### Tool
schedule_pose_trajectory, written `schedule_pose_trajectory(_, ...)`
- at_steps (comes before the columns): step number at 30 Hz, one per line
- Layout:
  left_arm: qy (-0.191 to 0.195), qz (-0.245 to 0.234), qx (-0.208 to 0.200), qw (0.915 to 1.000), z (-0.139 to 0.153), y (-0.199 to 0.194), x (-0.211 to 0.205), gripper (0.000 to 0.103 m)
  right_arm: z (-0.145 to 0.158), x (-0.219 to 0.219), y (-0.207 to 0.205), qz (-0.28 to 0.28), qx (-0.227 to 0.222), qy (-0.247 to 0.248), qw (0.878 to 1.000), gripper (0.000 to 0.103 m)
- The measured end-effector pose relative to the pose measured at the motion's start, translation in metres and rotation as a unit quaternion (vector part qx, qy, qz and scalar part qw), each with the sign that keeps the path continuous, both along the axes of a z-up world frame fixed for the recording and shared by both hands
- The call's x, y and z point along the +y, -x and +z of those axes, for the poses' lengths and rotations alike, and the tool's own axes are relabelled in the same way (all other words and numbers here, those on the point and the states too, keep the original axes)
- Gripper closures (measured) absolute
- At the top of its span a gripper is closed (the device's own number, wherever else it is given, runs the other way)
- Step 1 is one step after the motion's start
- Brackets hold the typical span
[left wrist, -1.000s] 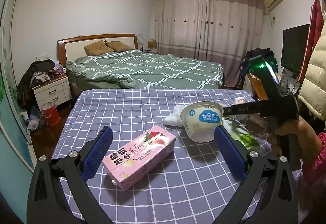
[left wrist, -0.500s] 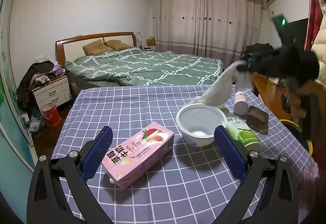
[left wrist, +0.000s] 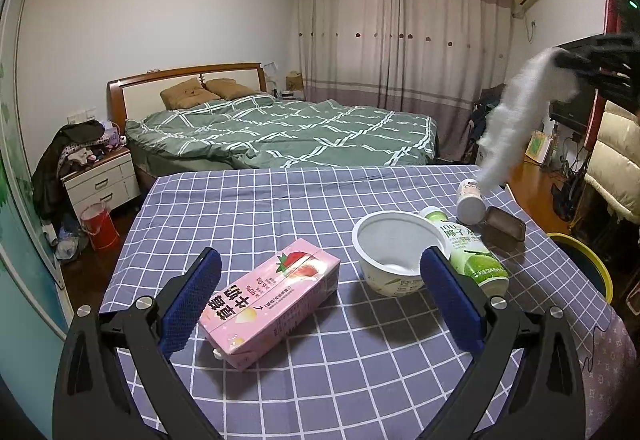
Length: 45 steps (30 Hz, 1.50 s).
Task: Collect trash
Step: 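Carry the white cloth over the bin and open the right tool, then grasp the white plastic bowl by its rim with the left tool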
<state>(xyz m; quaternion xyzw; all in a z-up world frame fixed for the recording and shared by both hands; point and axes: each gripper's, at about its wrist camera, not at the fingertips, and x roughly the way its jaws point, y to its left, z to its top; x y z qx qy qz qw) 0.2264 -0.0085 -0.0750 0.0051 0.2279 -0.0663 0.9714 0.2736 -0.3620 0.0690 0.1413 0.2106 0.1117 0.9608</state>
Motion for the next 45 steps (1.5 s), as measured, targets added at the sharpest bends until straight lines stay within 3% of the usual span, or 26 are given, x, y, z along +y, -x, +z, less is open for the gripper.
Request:
schedule_pose_trajectory(6, 0.001, 0.0, -0.002, 1.0, -0.001, 0.001, 0.0, 0.005, -0.018, -0.069, 0.035, -0.087, 0.012, 0.008, 0.996, 0.097)
schedule_pose_trajectory(12, 0.001, -0.005, 0.0, 1.0, -0.002, 0.0, -0.001, 0.005, -0.056, -0.131, 0.045, -0.157, 0.062, 0.006, 0.986, 0.097)
schedule_pose_trajectory(25, 0.0, -0.013, 0.002, 0.9999, -0.003, 0.0, -0.004, 0.005, -0.138, -0.182, 0.039, -0.251, 0.156, 0.018, 0.955, 0.097)
schedule_pose_trajectory(28, 0.001, -0.016, 0.002, 0.9999, -0.003, 0.0, -0.005, 0.005, -0.15, -0.184, 0.04, -0.265, 0.173, 0.027, 0.948, 0.083)
schedule_pose_trajectory(30, 0.001, -0.018, 0.001, 0.9998, -0.003, 0.001, -0.005, 0.005, -0.155, -0.181, 0.043, -0.275, 0.181, 0.039, 0.944, 0.058)
schedule_pose_trajectory(32, 0.001, -0.021, 0.001, 0.9998, -0.003, 0.001, -0.007, 0.005, -0.155, -0.179, 0.044, -0.278, 0.18, 0.046, 0.943, 0.053)
schedule_pose_trajectory(37, -0.008, -0.03, 0.001, 0.9995, -0.003, 0.003, -0.012, 0.005, -0.148, -0.163, 0.046, -0.274, 0.168, 0.051, 0.946, 0.053)
schedule_pose_trajectory(45, -0.01, -0.056, 0.021, 0.9982, -0.009, -0.001, -0.022, 0.005, -0.129, -0.119, 0.034, -0.225, 0.105, -0.02, 0.968, 0.046)
